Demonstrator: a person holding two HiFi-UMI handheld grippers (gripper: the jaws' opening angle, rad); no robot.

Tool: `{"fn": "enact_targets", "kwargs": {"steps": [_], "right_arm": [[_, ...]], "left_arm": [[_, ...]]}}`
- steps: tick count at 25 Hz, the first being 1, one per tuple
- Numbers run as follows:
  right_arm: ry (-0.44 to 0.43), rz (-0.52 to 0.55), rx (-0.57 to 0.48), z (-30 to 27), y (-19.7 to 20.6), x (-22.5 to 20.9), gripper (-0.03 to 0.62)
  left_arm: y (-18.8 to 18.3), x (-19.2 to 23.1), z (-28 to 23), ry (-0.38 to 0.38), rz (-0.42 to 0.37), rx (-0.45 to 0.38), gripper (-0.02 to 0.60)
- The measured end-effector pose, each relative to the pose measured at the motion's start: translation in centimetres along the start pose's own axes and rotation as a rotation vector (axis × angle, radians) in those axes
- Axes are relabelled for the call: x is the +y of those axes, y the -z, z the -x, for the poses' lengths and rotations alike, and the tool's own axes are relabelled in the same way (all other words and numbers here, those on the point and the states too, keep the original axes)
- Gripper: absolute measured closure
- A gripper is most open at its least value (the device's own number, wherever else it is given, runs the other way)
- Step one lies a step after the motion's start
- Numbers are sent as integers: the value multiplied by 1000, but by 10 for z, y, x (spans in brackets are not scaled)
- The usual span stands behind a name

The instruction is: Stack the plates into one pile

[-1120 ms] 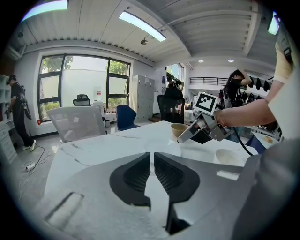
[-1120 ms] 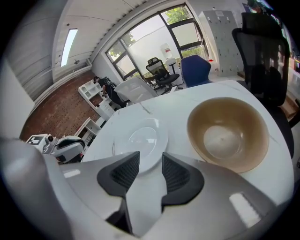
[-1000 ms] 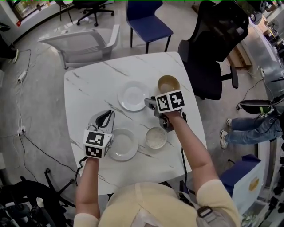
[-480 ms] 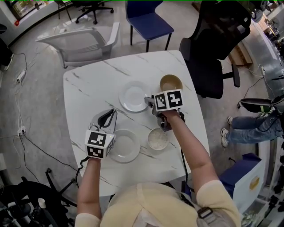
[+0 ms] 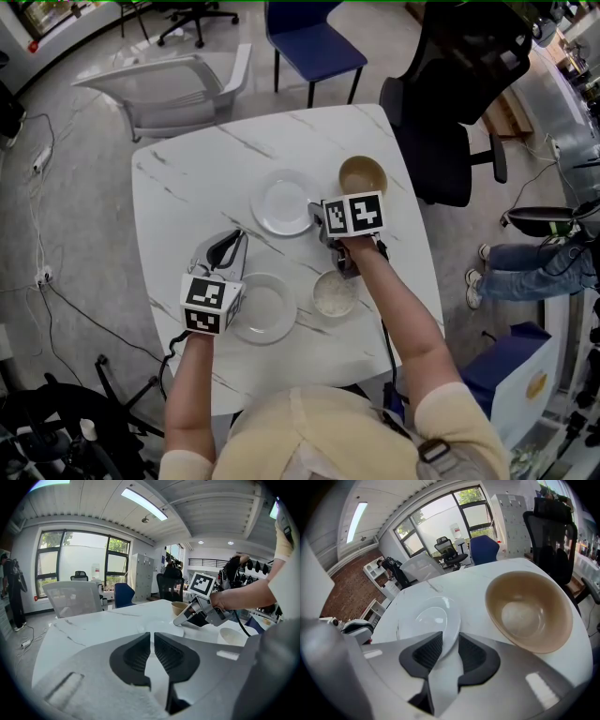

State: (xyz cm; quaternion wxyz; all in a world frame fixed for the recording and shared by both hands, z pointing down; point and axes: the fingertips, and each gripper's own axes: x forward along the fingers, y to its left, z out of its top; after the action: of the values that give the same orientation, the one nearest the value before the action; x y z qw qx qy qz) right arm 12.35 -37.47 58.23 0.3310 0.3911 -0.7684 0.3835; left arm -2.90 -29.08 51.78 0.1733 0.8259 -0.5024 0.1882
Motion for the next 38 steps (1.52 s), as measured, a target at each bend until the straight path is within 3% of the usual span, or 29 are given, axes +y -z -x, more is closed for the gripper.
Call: {"fn": "enact_targets", "kwargs": {"steps": [19,26,32,38], "right_arm": [[-25,-26,-53,10,-6,0,514],[-60,-48,-156,31,-18,8,548],[-159,-76,-247,52,-23,29,569],[-254,-50,-302,70,-28,58,579]], "left_arm": [[1,22,24,-81,63,-19,554],[5,27,33,-44,81,-29,554],[8,32,40,13,148,-46,551],[11,36,48,77,195,-61,456]]}}
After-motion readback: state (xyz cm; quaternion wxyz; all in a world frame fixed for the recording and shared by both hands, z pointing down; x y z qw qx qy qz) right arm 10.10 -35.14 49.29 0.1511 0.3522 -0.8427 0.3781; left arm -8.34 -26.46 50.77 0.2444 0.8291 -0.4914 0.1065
